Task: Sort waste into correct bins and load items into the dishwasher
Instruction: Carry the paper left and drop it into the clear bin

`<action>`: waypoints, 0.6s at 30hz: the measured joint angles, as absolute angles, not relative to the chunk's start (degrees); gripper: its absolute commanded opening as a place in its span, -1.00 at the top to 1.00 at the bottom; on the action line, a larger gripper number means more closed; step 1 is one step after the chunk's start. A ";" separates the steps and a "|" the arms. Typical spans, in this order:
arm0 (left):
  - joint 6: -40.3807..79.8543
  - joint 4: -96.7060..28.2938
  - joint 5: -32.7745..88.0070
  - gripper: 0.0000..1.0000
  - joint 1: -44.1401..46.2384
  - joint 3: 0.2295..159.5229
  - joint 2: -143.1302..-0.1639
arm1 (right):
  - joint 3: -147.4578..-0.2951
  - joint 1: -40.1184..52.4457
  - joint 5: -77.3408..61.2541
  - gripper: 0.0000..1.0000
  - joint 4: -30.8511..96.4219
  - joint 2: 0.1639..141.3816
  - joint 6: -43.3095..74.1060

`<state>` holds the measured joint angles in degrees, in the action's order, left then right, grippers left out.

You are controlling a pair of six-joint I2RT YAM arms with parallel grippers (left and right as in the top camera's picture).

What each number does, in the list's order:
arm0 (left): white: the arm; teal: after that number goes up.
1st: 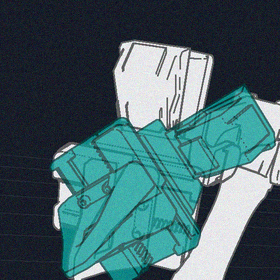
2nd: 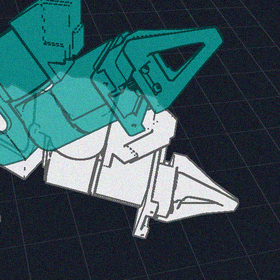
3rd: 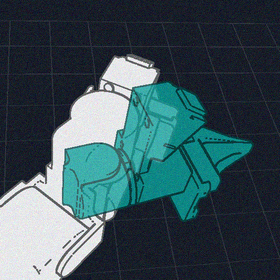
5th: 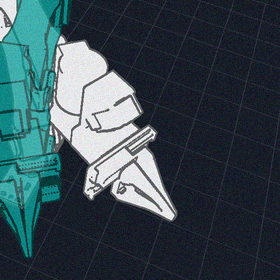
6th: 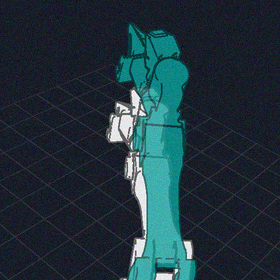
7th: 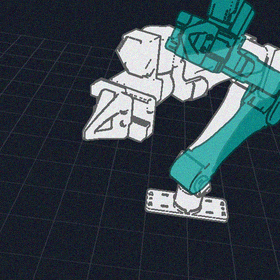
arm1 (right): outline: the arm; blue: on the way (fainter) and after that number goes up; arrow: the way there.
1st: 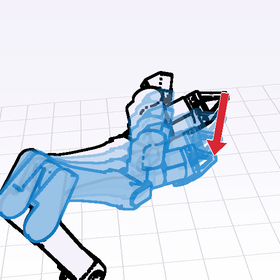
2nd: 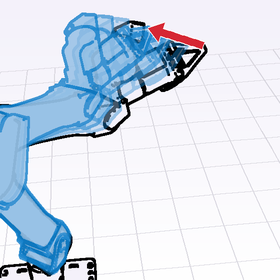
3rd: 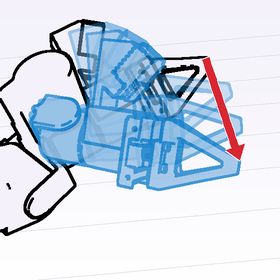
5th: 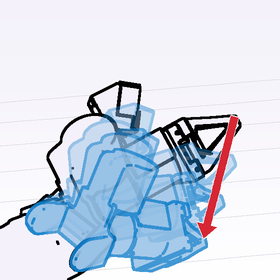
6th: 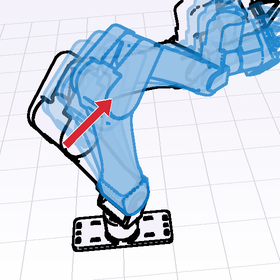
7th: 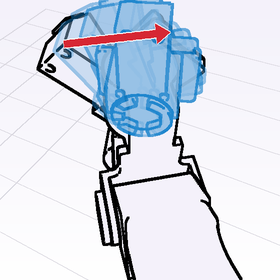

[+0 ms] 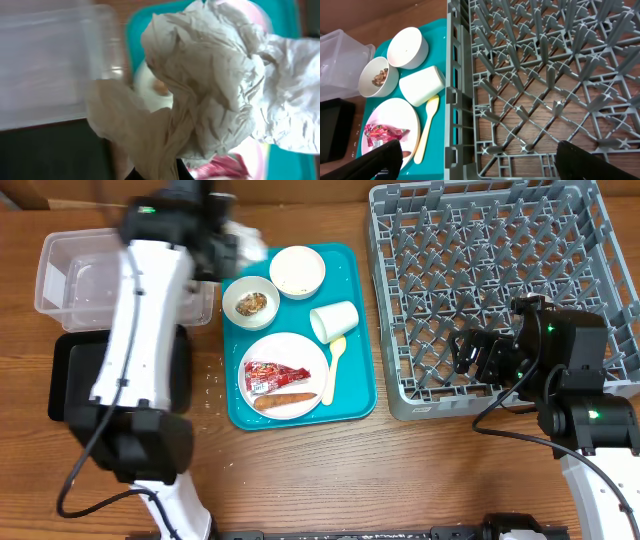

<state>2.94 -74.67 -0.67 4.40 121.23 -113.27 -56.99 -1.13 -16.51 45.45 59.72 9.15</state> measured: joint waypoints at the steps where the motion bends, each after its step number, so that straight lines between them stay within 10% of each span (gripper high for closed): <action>1: 3.38 -73.21 -0.67 0.92 1.06 121.21 -113.43 | -56.99 -1.13 -16.49 -1.00 45.47 59.75 9.13; 5: 4.82 -60.53 -0.86 0.67 -9.04 118.50 -113.38 | -57.01 -1.13 -16.53 -1.00 45.19 59.99 9.15; 6: 4.97 -57.17 -0.86 -0.40 -10.20 116.51 -113.38 | -56.99 -1.15 -16.53 -1.00 45.10 60.66 9.15; 7: 5.52 -55.42 -0.91 -1.00 -11.46 113.93 -113.45 | -56.99 -1.15 -16.53 -1.00 45.12 61.04 9.17; 12: 5.85 -49.45 -0.86 -1.00 -11.62 110.28 -113.51 | -56.99 -1.15 -16.51 -1.00 45.25 61.56 9.15; 18: 1.30 -78.65 11.73 -0.73 -7.92 128.27 -112.90 | -56.99 -1.15 -16.53 -1.00 45.50 61.69 9.17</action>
<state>1.30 -78.65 11.73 -7.92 128.27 -112.90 -56.99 -1.15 -16.53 45.50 61.69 9.17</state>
